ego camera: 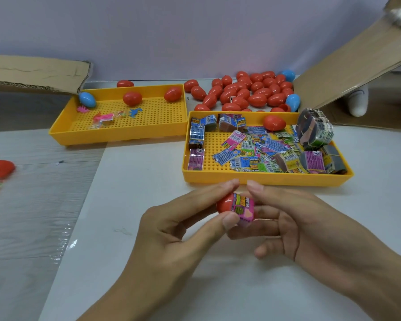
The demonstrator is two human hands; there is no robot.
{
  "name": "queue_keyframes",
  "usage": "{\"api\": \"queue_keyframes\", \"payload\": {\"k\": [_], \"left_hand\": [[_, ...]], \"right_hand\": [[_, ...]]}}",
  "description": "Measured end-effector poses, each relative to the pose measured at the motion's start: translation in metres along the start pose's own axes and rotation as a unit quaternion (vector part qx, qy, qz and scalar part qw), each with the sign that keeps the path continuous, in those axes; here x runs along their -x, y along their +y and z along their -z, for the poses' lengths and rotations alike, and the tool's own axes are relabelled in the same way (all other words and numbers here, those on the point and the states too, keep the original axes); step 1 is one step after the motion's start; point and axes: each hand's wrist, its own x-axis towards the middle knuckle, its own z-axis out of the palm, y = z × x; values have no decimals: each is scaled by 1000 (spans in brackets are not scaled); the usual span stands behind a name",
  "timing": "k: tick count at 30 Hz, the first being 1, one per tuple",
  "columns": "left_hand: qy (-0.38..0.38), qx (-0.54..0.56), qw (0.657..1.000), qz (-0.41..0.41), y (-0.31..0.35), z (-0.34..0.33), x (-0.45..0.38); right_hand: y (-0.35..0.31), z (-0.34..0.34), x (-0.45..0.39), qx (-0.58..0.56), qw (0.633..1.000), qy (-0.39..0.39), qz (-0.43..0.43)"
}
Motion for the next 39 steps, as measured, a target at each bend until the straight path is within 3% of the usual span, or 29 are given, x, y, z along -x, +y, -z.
{"api": "queue_keyframes", "payload": {"k": [4,12,16,18,20,24,29,31,36,39], "left_hand": [[-12,44,999,8,1,1,0],[-36,27,999,-11,0,3,0],[-11,29,999,-13,0,3,0],[16,30,999,-3,4,3,-1],[40,27,999,12,8,4,-2],[50,20,998,35,13,5,-3],[51,46,995,76,12,6,-5],[88,55,991,90,6,7,-7],[125,26,988,82,-5,7,-10],[118,26,989,83,-10,4,-10]], "right_hand": [[2,2,1,35,999,0,23],[3,5,2,101,985,22,137],[4,6,2,135,977,12,164],[6,6,4,239,942,34,232],[8,5,6,339,879,67,328],[13,6,4,407,783,79,464],[8,4,2,426,745,109,501],[-2,8,4,458,701,149,526],[-54,39,15,535,545,255,593],[-107,71,34,565,515,316,561]]}}
